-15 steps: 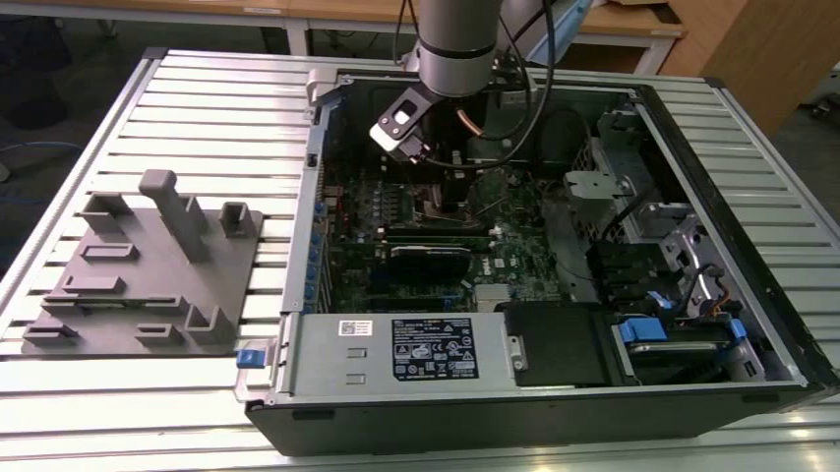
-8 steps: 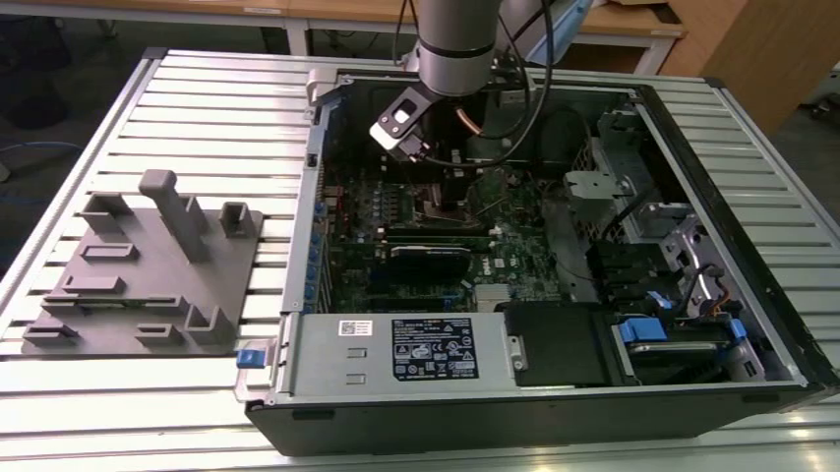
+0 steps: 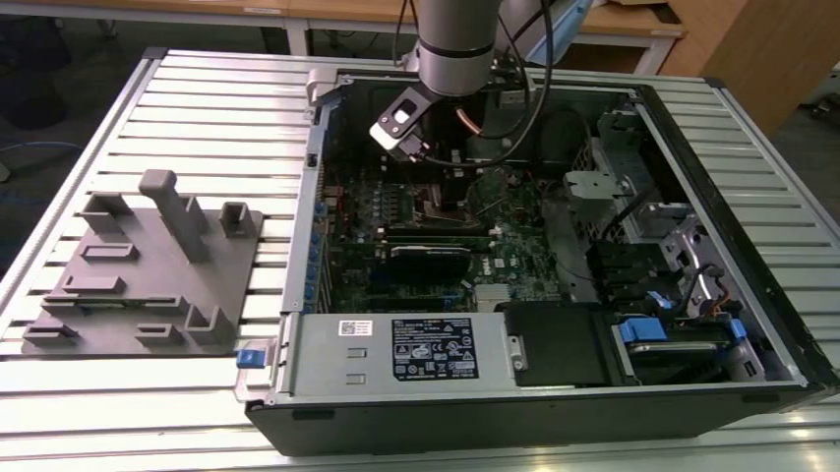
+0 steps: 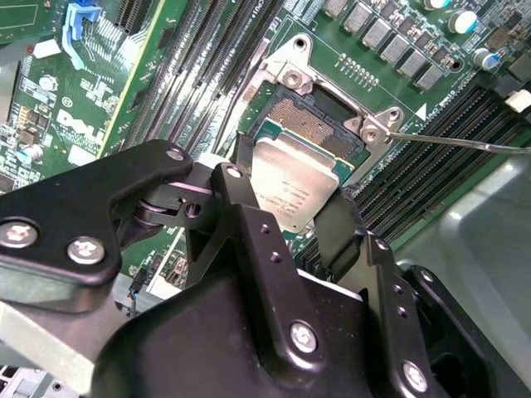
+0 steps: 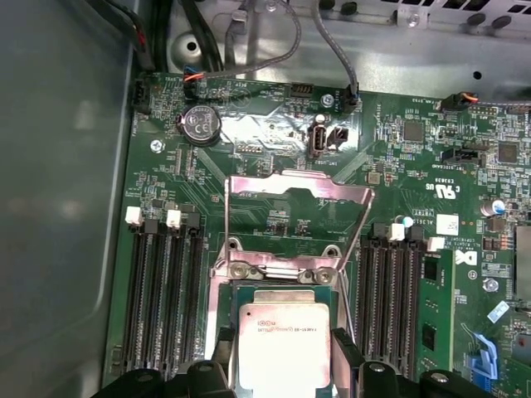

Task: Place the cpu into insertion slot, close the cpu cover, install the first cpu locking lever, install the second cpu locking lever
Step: 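Place the cpu into insertion slot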

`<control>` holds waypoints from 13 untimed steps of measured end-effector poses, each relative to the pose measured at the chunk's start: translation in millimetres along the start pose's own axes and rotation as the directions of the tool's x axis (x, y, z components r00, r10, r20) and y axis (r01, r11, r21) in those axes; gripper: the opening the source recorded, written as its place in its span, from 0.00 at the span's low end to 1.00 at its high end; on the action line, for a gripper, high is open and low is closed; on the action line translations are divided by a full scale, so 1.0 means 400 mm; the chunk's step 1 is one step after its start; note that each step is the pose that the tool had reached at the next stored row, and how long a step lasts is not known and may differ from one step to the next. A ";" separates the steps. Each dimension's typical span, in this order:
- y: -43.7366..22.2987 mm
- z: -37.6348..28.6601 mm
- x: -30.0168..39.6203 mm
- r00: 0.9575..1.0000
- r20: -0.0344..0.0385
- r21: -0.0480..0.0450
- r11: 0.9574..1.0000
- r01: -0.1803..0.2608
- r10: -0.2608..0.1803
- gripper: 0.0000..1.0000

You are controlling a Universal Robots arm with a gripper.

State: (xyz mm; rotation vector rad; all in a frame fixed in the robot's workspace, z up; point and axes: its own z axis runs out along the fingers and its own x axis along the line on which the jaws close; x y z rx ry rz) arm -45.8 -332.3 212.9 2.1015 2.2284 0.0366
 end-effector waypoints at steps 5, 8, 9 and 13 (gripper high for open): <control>0.000 0.002 0.000 1.000 0.003 0.000 1.000 0.000 0.000 0.54; -0.001 0.005 0.000 1.000 0.003 -0.001 1.000 0.000 0.000 0.54; -0.002 0.007 0.000 1.000 0.003 -0.001 1.000 0.000 0.000 0.54; -0.003 0.010 0.000 1.000 0.003 -0.001 1.000 0.000 0.000 0.54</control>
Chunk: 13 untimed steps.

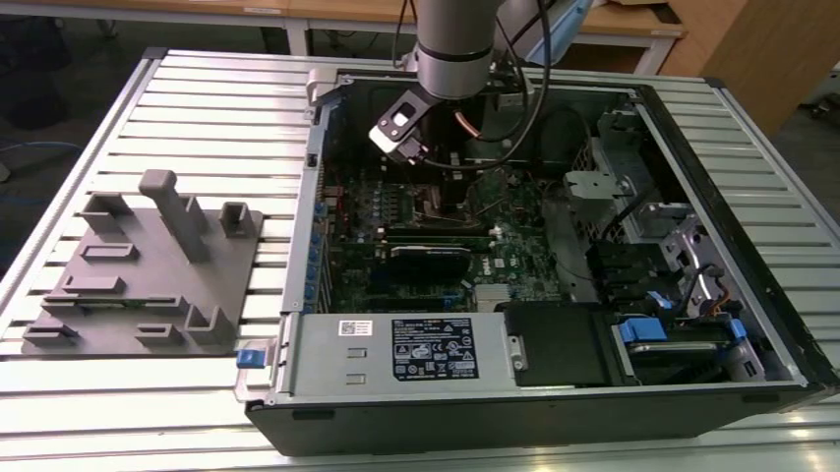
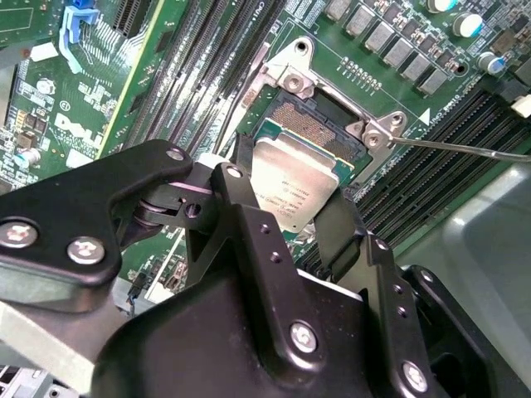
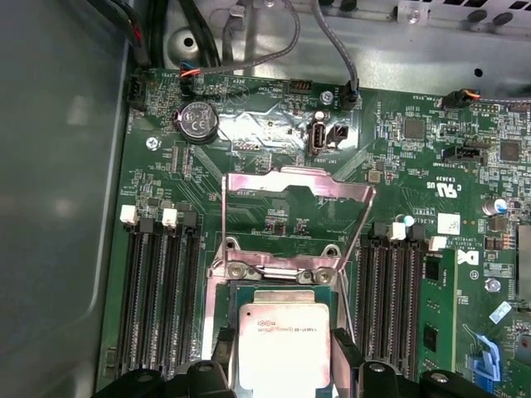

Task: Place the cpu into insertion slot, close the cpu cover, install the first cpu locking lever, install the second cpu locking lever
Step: 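Place the cpu into insertion slot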

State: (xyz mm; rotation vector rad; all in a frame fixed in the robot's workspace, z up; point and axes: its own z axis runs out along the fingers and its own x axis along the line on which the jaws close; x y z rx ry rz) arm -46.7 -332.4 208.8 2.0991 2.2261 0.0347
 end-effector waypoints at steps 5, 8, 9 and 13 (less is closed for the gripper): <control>-0.003 0.004 0.001 1.000 0.000 0.000 1.000 0.000 0.000 0.54; -0.005 0.007 0.001 1.000 0.000 0.000 1.000 0.000 0.000 0.54; -0.006 0.008 0.001 1.000 0.000 0.000 1.000 0.000 0.000 0.54; -0.009 0.013 0.001 1.000 0.000 0.000 1.000 -0.001 0.001 0.54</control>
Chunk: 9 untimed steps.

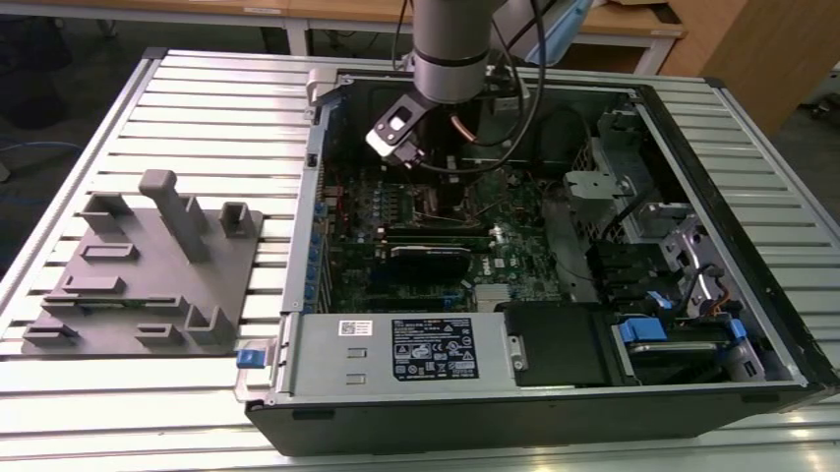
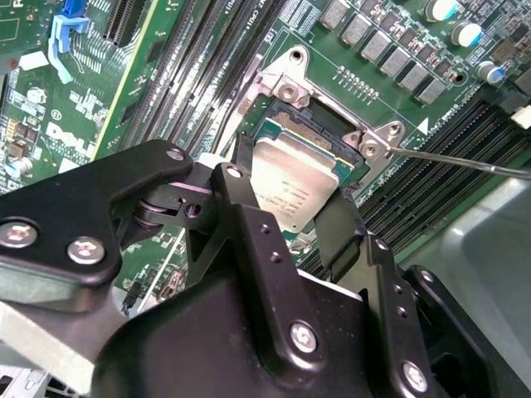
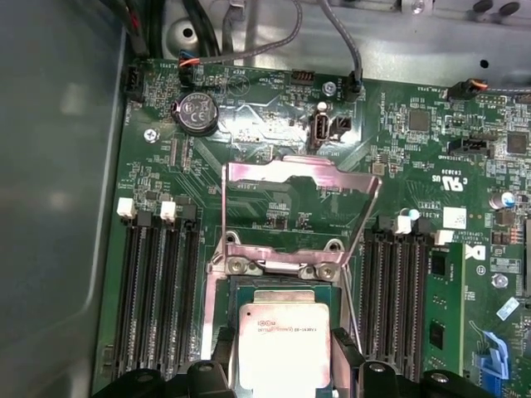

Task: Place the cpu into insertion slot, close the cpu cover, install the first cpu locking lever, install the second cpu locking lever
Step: 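Place the cpu into insertion slot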

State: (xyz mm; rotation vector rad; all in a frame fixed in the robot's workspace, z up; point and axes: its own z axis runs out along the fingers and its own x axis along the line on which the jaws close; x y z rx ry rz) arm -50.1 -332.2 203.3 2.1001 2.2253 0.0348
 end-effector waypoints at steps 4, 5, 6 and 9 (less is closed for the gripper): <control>-0.003 0.002 0.000 1.000 0.000 0.000 1.000 -0.001 0.001 0.54; -0.004 0.002 0.000 1.000 0.000 0.000 1.000 -0.002 0.002 0.54; -0.004 0.003 0.001 1.000 0.000 0.000 1.000 -0.003 0.003 0.54; -0.005 0.006 0.001 1.000 0.001 0.001 1.000 -0.014 0.014 0.54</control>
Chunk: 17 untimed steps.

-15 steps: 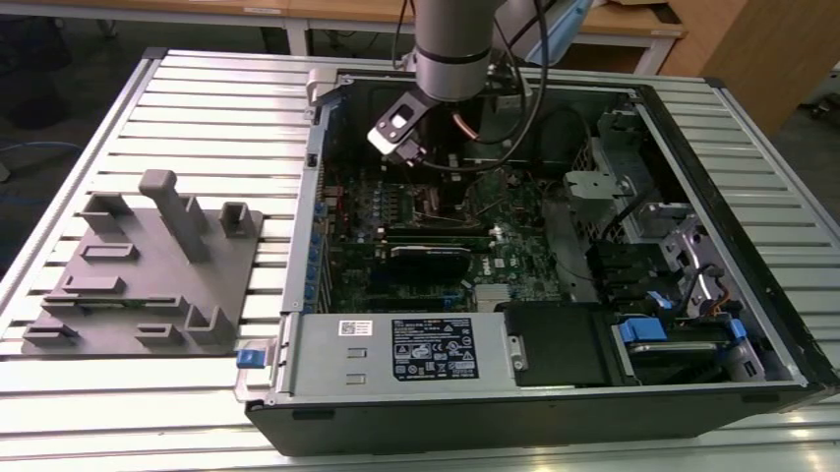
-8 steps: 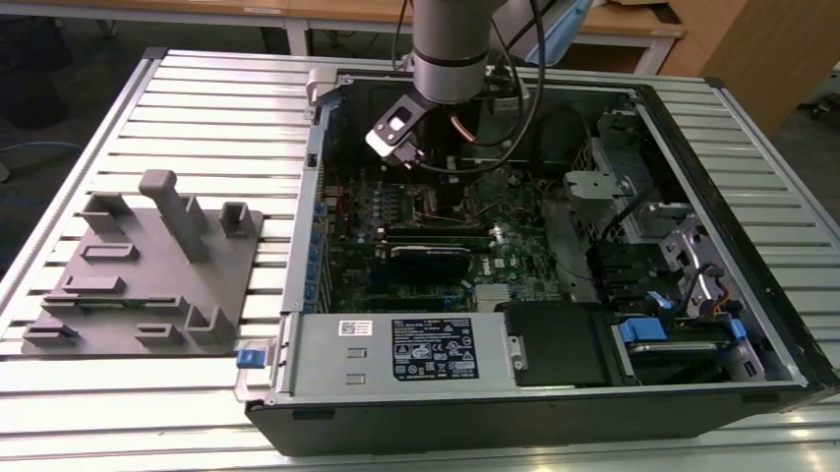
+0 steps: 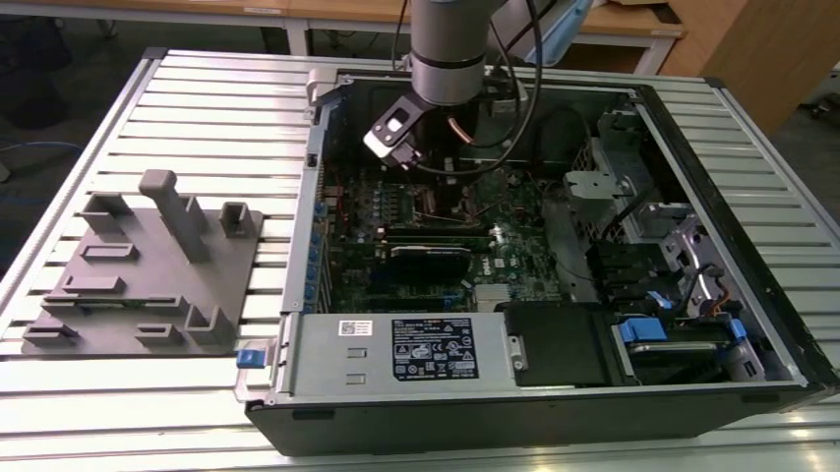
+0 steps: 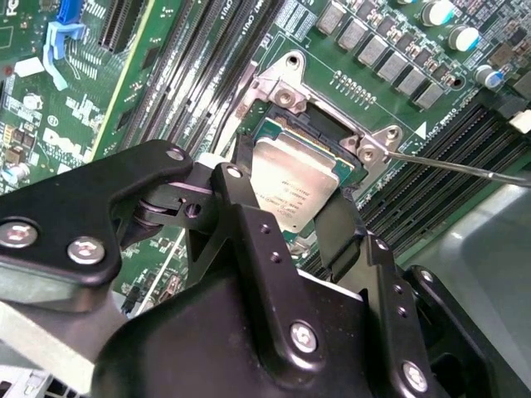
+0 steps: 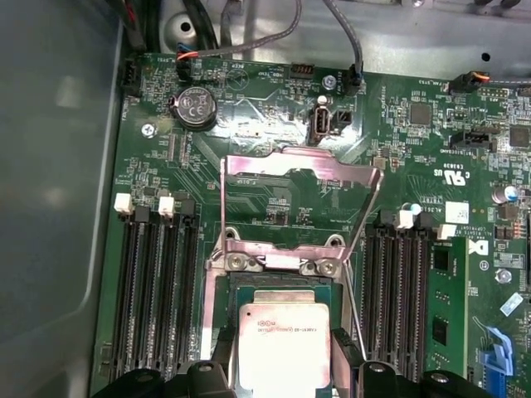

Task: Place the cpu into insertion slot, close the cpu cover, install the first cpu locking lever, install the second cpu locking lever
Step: 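Place the cpu into insertion slot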

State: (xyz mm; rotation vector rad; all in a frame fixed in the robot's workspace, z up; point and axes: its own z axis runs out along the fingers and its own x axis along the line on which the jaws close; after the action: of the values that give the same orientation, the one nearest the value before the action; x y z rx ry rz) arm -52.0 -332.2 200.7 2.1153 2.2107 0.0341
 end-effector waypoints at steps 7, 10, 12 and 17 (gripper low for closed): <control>-0.001 0.005 0.000 1.000 0.002 0.001 1.000 -0.027 0.027 0.54; -0.001 0.007 0.001 1.000 0.002 0.001 1.000 -0.028 0.028 0.54; -0.001 0.007 0.001 1.000 0.002 0.001 1.000 -0.028 0.028 0.54; 0.000 0.010 0.001 1.000 0.002 0.001 1.000 -0.029 0.029 0.54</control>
State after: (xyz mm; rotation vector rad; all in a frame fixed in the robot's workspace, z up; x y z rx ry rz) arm -51.8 -332.0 196.8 2.1474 2.1790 0.0321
